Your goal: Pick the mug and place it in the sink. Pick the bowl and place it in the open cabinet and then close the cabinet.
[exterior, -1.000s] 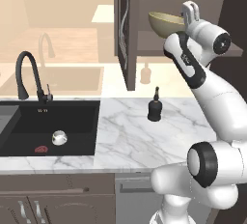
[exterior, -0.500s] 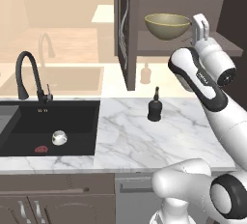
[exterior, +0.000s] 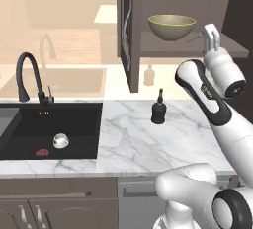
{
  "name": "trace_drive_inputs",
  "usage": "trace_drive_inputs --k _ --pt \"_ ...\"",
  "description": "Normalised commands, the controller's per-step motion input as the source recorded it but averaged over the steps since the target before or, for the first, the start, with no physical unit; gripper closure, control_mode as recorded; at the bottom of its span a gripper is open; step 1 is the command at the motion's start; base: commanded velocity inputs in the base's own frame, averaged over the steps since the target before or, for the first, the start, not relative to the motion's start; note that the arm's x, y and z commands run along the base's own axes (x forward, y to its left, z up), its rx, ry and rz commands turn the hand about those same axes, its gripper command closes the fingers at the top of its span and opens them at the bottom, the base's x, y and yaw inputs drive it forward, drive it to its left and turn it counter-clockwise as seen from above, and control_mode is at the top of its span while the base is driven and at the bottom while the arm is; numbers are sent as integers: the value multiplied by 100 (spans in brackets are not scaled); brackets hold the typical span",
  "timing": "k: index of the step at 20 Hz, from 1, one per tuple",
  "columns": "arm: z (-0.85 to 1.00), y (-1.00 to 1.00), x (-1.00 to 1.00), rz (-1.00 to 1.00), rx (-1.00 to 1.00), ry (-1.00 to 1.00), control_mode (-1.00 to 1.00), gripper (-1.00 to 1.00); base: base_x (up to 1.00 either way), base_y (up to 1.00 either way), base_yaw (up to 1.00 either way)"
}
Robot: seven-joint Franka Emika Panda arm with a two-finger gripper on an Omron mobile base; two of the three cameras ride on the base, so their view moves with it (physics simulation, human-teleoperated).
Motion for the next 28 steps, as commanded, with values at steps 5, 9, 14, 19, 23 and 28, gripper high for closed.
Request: trace_drive_inputs --k 5,9,14,19,23,28 --pt "61 0 -64 -10 9 38 -100 -100 0 0 0" --pt "56 0 -61 -12 10 38 -100 -100 0 0 0" --pt "52 0 -62 -11 3 23 -100 -100 0 0 0" --pt "35 -2 -73 -3 0 6 -100 -100 0 0 0" --pt "-2 -4 -98 0 3 0 -100 -100 0 0 0" --pt "-34 -12 -93 0 3 0 -100 -100 0 0 0"
